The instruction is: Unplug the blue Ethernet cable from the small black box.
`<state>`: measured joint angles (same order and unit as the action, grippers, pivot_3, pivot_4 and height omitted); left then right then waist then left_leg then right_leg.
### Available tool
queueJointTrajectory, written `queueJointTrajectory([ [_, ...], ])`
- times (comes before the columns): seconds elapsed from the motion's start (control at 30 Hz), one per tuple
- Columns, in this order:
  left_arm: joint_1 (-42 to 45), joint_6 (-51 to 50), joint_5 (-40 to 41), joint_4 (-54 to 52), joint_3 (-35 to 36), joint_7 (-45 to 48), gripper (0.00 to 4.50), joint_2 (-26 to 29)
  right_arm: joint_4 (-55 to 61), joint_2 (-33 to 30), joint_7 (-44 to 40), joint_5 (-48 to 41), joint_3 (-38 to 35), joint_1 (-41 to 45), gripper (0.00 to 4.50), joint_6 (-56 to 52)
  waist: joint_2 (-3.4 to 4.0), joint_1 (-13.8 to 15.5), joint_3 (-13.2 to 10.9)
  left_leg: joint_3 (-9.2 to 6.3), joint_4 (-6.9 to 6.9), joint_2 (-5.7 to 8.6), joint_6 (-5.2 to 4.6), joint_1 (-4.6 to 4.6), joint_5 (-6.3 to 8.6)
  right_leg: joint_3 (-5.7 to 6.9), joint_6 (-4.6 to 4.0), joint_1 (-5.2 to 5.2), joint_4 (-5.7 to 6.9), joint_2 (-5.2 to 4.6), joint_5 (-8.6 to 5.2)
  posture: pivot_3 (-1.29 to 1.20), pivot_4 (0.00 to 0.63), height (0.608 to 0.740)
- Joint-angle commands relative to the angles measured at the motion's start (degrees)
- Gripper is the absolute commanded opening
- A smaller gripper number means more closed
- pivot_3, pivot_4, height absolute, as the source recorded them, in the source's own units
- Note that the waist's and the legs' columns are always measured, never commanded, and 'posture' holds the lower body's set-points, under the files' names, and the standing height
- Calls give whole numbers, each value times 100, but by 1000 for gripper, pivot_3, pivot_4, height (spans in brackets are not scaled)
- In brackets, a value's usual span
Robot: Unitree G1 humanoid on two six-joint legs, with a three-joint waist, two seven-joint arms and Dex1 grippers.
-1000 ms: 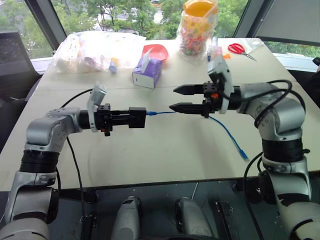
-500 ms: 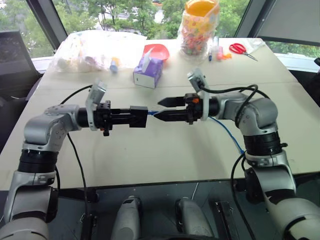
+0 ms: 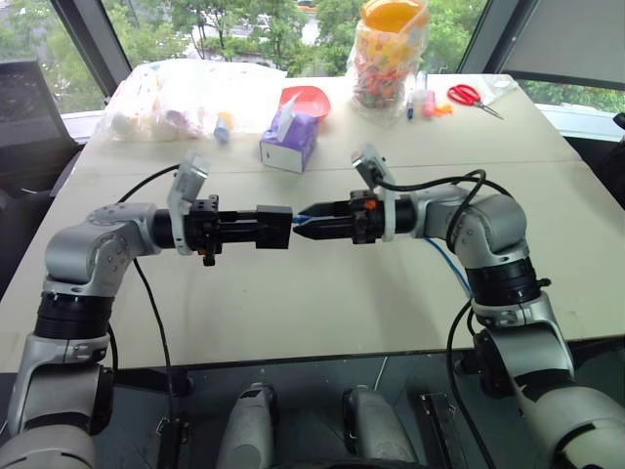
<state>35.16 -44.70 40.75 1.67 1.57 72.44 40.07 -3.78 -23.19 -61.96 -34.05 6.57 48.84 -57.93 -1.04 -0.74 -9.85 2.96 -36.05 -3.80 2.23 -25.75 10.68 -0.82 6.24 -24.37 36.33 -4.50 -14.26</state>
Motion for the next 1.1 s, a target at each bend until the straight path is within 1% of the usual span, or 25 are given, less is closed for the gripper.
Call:
queueJointTrajectory([
  [0.03, 27, -10, 154, -199, 240, -2, 491, 70, 106, -4, -36, -108, -15, 107, 2747, 58, 0, 0, 0, 0, 0, 0, 0, 0, 0, 0, 0, 0, 0, 0, 0, 0, 150, 735],
  [0.13, -5, -3, 159, -211, 229, 3, 491, 93, 65, -5, -53, -102, -14, 133, 2747, 71, 0, 0, 0, 0, 0, 0, 0, 0, 0, 0, 0, 0, 0, 0, 0, 0, 150, 735],
  [0.23, -84, 37, 133, -257, 184, 47, 491, 146, 71, -29, -77, -115, -24, 139, 1877, 56, 0, -3, 0, 0, 0, 0, 0, 0, 0, 0, 0, 0, 0, 0, 0, 0, 150, 735],
  [0.33, -132, 42, 143, -305, 182, 50, 491, 166, 82, -43, -91, -125, -29, 138, 261, 45, 0, -2, 0, 0, 0, 0, 0, 0, 0, 0, 0, 0, 0, 0, 0, 0, 150, 735],
  [0.37, -145, 45, 147, -313, 182, 53, 491, 175, 79, -46, -101, -123, -27, 140, 41, 42, 0, 1, 0, 0, 0, 0, 0, 0, 0, 0, 0, 0, 0, 0, 0, 0, 150, 735],
  [0.77, -28, -22, 270, -188, 306, -80, 491, 140, 137, -102, -169, -25, 116, 52, 41, 136, 0, -1, 0, 0, 0, 0, 0, 0, 0, 0, -1, 0, 0, 0, 0, 0, 150, 735],
  [0.9, -35, -115, 328, -199, 437, -57, 491, 253, 110, -333, -267, 229, 240, -135, 41, 545, 0, 2, 0, 0, 0, 0, 0, 0, 0, 0, -1, 0, 0, 0, -1, 0, 150, 735],
  [1.1, 5, -333, 511, -201, 683, -159, 491, 373, -167, -716, -392, 359, 210, -295, 41, 932, 0, -3, 0, 0, 0, 0, 0, 0, 0, 0, -1, 0, 0, 0, -1, 0, 150, 735],
])
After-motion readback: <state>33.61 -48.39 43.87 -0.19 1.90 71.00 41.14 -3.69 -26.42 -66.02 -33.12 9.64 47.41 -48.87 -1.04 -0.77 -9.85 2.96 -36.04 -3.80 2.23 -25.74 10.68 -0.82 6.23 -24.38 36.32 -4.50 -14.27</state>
